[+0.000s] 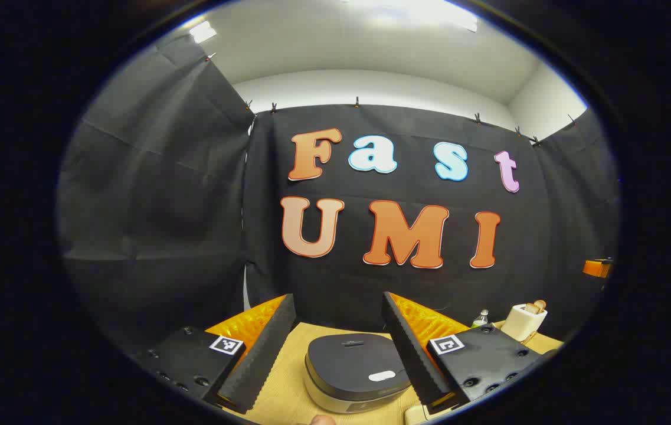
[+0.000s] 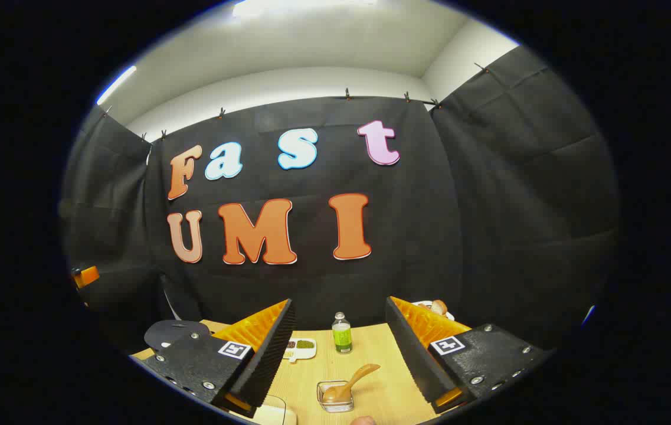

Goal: Close the left gripper, press the button to open the rice cooker; take a wooden spoon from the chopstick holder with the right hand, scoop a spoonful of rice and pour it into the rice cooker, then put the wooden spoon back into the chopstick holder.

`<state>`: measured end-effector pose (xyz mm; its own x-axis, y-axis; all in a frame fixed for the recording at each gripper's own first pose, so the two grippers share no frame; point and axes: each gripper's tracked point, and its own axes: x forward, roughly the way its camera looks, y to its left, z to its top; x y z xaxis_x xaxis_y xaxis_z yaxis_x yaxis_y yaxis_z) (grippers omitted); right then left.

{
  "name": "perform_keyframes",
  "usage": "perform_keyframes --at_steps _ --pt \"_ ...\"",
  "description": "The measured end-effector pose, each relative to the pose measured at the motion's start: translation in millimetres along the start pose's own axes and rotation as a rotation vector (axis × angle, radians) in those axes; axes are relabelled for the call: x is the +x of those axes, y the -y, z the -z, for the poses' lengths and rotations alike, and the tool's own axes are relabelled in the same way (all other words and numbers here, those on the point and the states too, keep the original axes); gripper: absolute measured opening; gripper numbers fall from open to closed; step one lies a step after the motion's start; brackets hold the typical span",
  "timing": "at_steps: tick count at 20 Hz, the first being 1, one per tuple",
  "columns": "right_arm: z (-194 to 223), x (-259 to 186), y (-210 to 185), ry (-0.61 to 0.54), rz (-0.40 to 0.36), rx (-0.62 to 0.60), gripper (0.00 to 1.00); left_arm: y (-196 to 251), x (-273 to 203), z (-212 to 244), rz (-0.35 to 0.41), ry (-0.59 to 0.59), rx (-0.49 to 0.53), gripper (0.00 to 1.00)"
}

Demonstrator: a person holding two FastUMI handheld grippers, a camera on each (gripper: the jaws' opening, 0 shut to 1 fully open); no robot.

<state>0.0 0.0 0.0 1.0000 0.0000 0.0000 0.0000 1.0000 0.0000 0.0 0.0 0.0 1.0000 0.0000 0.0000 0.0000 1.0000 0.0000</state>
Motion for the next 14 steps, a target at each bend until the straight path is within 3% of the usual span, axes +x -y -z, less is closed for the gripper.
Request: perform_keyframes --at_steps 1,3,4,5,6,8,9,10,14 --pt "5 7 0 -0.012 -0.01 -0.002 1.0 7 5 1 -0.005 0.002 0.013 0.98" --pt "8 19 0 -0.023 -0.018 -0.02 1.0 19 10 1 -0.015 0.017 0.026 0.98" --pt "8 20 0 -0.023 -0.021 -0.027 0.95 23 10 2 -0.018 0.023 0.029 0.99" --pt "7 20 -2 -0.019 -0.028 -0.031 1.0 27 11 4 -0.02 0.021 0.034 1.0" --pt "7 18 -3 -0.017 -0.032 -0.036 0.95 28 9 6 -0.021 0.019 0.041 0.99" --pt "8 12 -3 -0.021 -0.035 -0.032 0.95 24 3 8 -0.028 0.003 0.066 0.98" --pt "9 8 -4 -0.024 -0.035 -0.028 1.0 23 -4 6 -0.027 0.0 0.065 0.98" --pt "9 3 -5 -0.026 -0.036 -0.024 0.95 25 -11 4 -0.015 -0.001 0.058 0.97" --pt "6 -15 -12 -0.034 -0.041 -0.005 0.95 13 -34 -5 -0.001 -0.011 0.052 0.97"
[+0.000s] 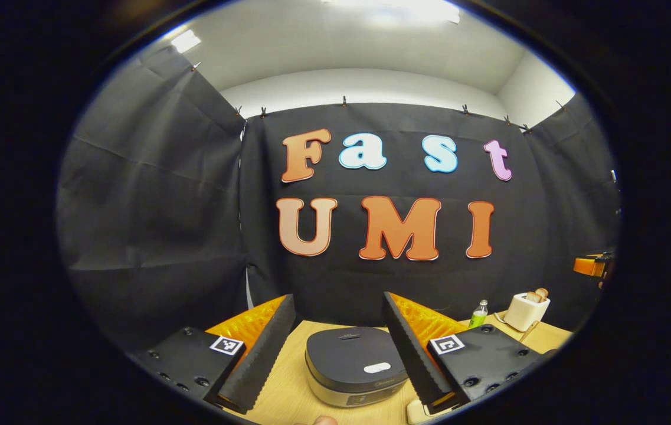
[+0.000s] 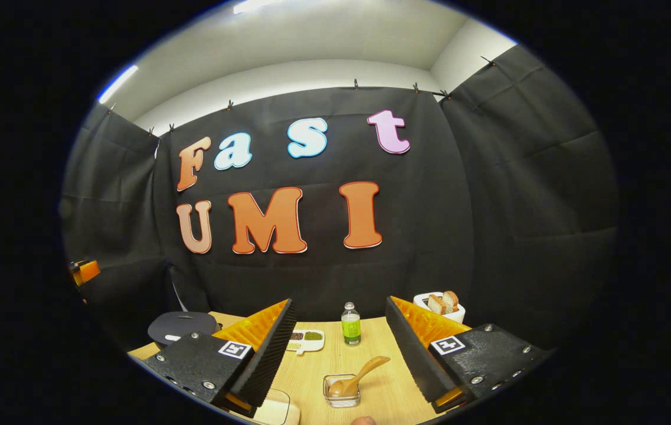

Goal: Close the left gripper, press the button to open the rice cooker; take a wooden spoon from the chopstick holder with the right hand, scoop a spoonful of rice and pour it into the rice cooker, then put the wooden spoon back into the chopstick holder.

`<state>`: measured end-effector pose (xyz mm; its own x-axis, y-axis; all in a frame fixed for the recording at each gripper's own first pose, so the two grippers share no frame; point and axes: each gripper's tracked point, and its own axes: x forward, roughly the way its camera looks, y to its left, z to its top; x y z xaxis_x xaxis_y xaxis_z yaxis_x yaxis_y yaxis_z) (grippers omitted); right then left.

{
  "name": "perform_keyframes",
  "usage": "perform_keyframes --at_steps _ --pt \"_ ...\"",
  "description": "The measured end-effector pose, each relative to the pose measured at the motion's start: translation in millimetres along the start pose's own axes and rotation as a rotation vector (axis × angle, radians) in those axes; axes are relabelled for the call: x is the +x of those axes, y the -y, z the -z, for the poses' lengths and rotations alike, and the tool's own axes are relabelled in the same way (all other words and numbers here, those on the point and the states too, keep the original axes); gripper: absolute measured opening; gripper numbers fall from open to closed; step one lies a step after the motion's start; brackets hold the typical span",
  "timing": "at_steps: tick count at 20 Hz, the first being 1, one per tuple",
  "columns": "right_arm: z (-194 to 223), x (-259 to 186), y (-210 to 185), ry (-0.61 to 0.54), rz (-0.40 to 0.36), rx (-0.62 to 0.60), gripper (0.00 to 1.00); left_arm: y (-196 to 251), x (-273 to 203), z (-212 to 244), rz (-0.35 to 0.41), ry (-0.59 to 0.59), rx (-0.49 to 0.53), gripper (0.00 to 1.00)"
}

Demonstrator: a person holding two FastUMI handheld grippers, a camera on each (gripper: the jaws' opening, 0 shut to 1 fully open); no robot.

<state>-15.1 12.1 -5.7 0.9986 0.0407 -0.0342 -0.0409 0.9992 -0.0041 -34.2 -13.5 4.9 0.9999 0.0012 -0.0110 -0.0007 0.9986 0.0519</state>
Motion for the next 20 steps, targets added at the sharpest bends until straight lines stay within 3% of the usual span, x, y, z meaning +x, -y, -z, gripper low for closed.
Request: perform_keyframes --at_steps 6,8,11,13,15,16,17,18,20 --pt "-27 -22 -12 0.029 0.003 -0.021 0.95 -13 -6 -18 0.007 0.016 -0.025 0.97" --pt "-27 -27 -14 0.027 -0.002 -0.022 1.0 -7 -6 -16 0.033 0.019 -0.029 0.97" --pt "-24 -27 -13 0.024 0.009 -0.015 1.0 -1 -7 -2 0.055 -0.015 -0.009 0.97" --pt "-18 -26 -16 0.01 0.009 -0.012 1.0 10 -6 2 0.1 -0.026 -0.015 0.8" --pt "-12 -26 -23 -0.013 -0.011 -0.017 1.0 7 -2 7 0.099 -0.039 -0.014 0.63" --pt "-12 -26 -24 -0.012 -0.012 -0.019 0.95 8 -1 10 0.094 -0.045 -0.006 0.55" --pt "-15 -26 -23 -0.005 -0.008 -0.02 1.0 8 -1 7 0.098 -0.053 0.009 0.46" --pt "-18 -26 -23 0.004 -0.004 -0.02 0.95 6 2 12 0.079 -0.055 0.029 0.33" --pt "-18 -23 -23 0.008 -0.001 -0.019 0.95 6 6 15 0.064 -0.053 0.068 0.07"
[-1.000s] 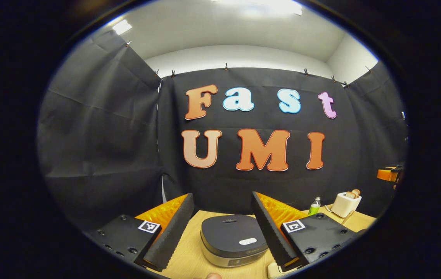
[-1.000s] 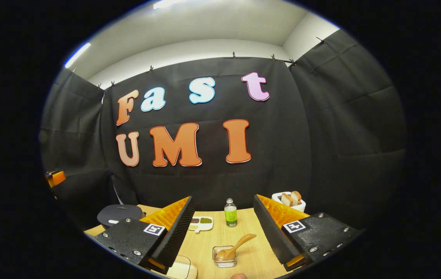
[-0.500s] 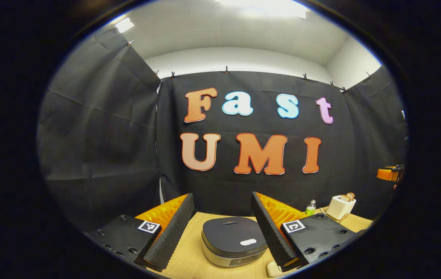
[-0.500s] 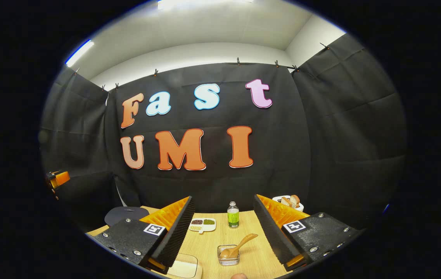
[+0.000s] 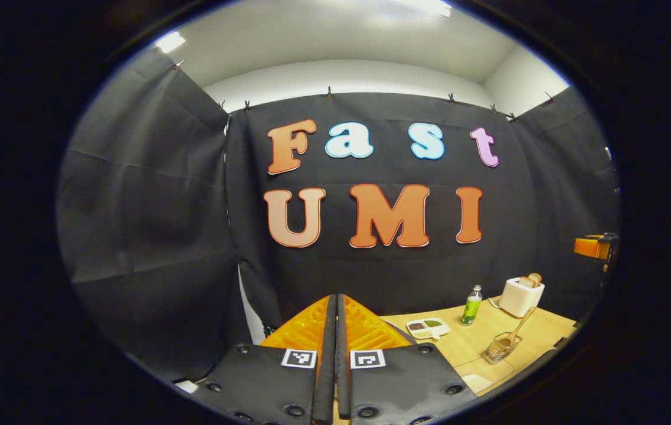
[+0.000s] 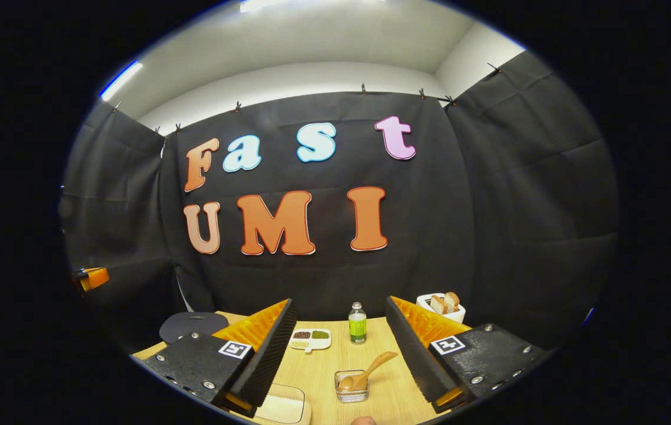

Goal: Close the left gripper, press the button to open the rice cooker; take a wooden spoon from the chopstick holder with the right hand, scoop a spoonful of rice and pour it into the rice cooker, then put the wooden spoon back into the chopstick holder.

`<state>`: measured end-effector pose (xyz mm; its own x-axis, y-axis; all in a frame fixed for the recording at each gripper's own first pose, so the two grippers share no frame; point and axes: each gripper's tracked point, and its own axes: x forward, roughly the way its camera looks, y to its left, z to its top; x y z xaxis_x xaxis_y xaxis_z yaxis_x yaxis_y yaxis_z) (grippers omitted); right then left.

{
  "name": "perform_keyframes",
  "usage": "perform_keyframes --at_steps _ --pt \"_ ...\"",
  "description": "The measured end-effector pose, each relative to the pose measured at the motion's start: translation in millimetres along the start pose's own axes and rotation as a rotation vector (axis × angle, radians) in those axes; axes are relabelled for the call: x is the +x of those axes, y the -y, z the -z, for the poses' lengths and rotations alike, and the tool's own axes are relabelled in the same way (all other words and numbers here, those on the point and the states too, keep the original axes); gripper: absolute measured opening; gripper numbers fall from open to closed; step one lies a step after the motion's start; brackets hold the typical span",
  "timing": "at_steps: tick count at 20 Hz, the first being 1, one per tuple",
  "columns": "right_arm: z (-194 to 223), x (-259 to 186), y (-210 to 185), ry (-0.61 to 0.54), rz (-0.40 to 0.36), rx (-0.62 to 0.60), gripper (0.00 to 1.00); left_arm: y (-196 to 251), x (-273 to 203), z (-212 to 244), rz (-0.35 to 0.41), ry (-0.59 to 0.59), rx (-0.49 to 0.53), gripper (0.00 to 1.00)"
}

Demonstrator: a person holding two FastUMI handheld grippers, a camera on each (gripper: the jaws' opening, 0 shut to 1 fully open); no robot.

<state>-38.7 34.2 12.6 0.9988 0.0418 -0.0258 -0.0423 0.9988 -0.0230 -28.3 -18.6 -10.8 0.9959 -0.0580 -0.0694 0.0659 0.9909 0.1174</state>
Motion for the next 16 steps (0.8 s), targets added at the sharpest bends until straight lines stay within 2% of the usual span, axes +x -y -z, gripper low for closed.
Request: perform_keyframes --at_steps 2,6,8,10,13,16 --pt "3 3 -2 -0.006 0.0 0.003 0.95 1 5 -1 -0.013 0.024 0.007 0.05" --pt "6 7 -1 0.011 0.022 -0.008 0.95 29 19 19 0.099 -0.02 -0.04 0.04" --pt "13 12 -2 0.009 0.033 -0.022 0.95 34 28 27 0.1 -0.048 -0.052 0.0" --pt "24 15 -6 -0.017 0.016 -0.026 0.95 50 36 41 0.123 -0.091 -0.026 0.04" --pt "27 16 -6 -0.039 0.0 -0.018 0.95 72 51 68 0.19 -0.18 -0.004 0.04" --pt "20 15 -5 -0.016 -0.01 -0.012 0.95 86 67 104 0.235 -0.286 -0.048 0.04"
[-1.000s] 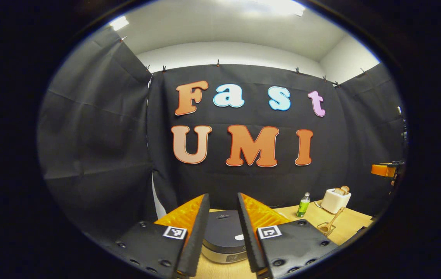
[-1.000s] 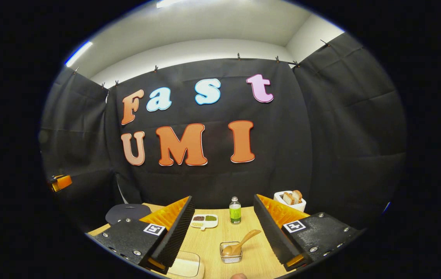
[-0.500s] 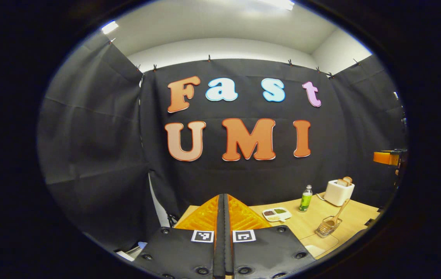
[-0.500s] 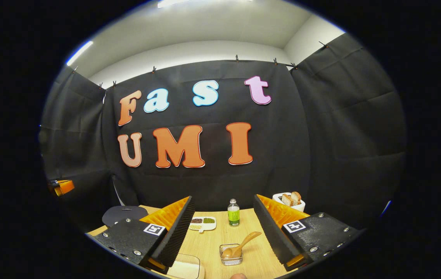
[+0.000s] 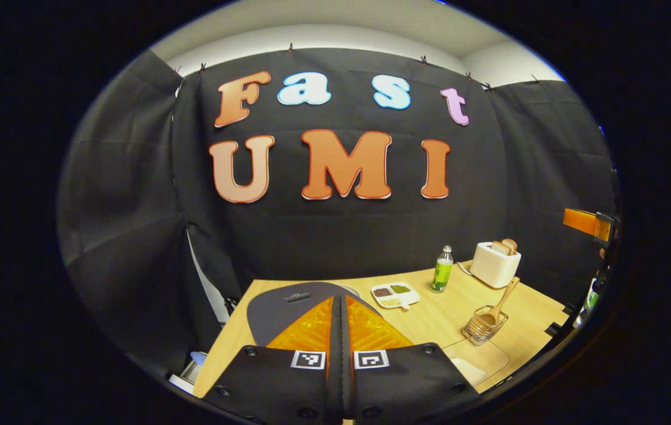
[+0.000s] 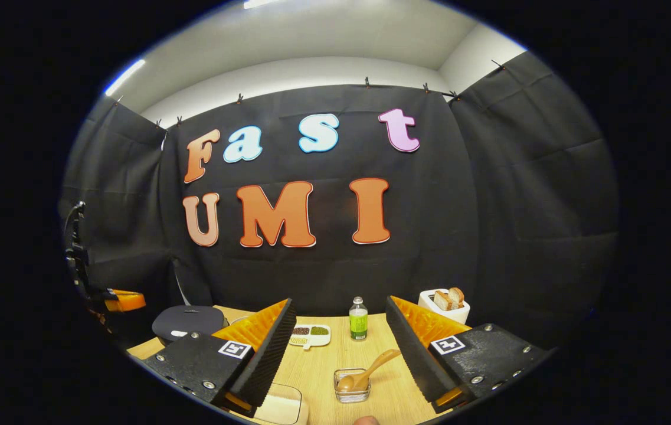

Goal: Close the left gripper, press the button to open the rice cooker; take a wooden spoon from the chopstick holder with the right hand, scoop a spoonful of rice and pour it into the rice cooker, then put the wooden spoon back into the chopstick holder.

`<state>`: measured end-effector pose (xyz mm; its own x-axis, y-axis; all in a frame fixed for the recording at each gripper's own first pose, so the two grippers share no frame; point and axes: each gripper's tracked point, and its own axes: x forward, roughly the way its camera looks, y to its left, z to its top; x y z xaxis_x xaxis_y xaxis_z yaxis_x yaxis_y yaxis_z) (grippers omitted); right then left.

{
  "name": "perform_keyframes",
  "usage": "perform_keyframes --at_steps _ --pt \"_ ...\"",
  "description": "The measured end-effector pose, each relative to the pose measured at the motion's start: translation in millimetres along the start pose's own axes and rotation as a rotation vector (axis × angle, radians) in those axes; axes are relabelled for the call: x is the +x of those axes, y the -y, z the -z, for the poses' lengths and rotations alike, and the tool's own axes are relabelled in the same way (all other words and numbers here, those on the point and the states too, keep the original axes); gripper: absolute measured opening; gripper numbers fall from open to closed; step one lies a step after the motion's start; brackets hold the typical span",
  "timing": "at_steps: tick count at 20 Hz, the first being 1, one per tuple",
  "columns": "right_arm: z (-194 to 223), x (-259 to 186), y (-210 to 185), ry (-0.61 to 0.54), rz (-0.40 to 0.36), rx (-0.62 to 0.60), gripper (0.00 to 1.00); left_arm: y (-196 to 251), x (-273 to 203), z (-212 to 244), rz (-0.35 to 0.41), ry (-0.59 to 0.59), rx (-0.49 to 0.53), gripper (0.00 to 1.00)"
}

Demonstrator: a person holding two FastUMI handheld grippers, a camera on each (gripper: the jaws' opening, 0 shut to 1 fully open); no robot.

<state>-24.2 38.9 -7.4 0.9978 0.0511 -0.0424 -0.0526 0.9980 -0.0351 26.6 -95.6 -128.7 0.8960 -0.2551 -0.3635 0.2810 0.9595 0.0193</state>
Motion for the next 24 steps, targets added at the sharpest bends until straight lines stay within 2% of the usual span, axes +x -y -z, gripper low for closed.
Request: perform_keyframes --at_steps 1,2,5,8,10,11,16,17,18,19,20,22,23,24 --pt "0 -1 3 0.001 0.002 0.001 0.95 0 9 12 0.008 -0.039 -0.014 0.0" --pt "1 -1 3 0.001 0.002 0.002 0.95 -2 20 25 0.011 -0.078 -0.018 0.04" --pt "9 1 8 -0.021 0.002 0.011 0.95 -14 44 55 -0.026 -0.175 0.007 0.04" --pt "14 4 23 -0.026 0.034 0.01 0.95 -10 56 77 -0.007 -0.224 -0.004 0.04" --pt "22 6 24 -0.039 0.035 0.019 0.95 -10 63 85 -0.01 -0.245 0.01 0.0" --pt "24 7 24 -0.045 0.034 0.03 0.95 -11 66 87 -0.014 -0.253 0.007 0.04" --pt "37 10 32 -0.064 0.043 0.034 0.95 -11 78 93 -0.016 -0.264 -0.028 0.04" --pt "39 9 30 -0.075 0.036 0.042 1.0 -10 78 95 -0.019 -0.268 -0.037 0.04" --pt "41 11 29 -0.082 0.028 0.051 0.95 -9 77 96 -0.02 -0.284 -0.032 0.04" --pt "44 12 29 -0.085 0.025 0.054 1.0 -7 76 96 -0.026 -0.287 -0.018 0.04" --pt "46 15 29 -0.086 0.027 0.052 0.95 -6 76 100 -0.031 -0.291 0.015 0.0" --pt "49 17 31 -0.087 0.035 0.038 0.95 -7 75 103 -0.049 -0.299 0.067 0.05" --pt "51 18 30 -0.087 0.037 0.034 0.95 -6 74 103 -0.05 -0.305 0.089 0.0" --pt "53 19 29 -0.091 0.032 0.032 0.95 -7 75 103 -0.053 -0.29 0.081 0.05"
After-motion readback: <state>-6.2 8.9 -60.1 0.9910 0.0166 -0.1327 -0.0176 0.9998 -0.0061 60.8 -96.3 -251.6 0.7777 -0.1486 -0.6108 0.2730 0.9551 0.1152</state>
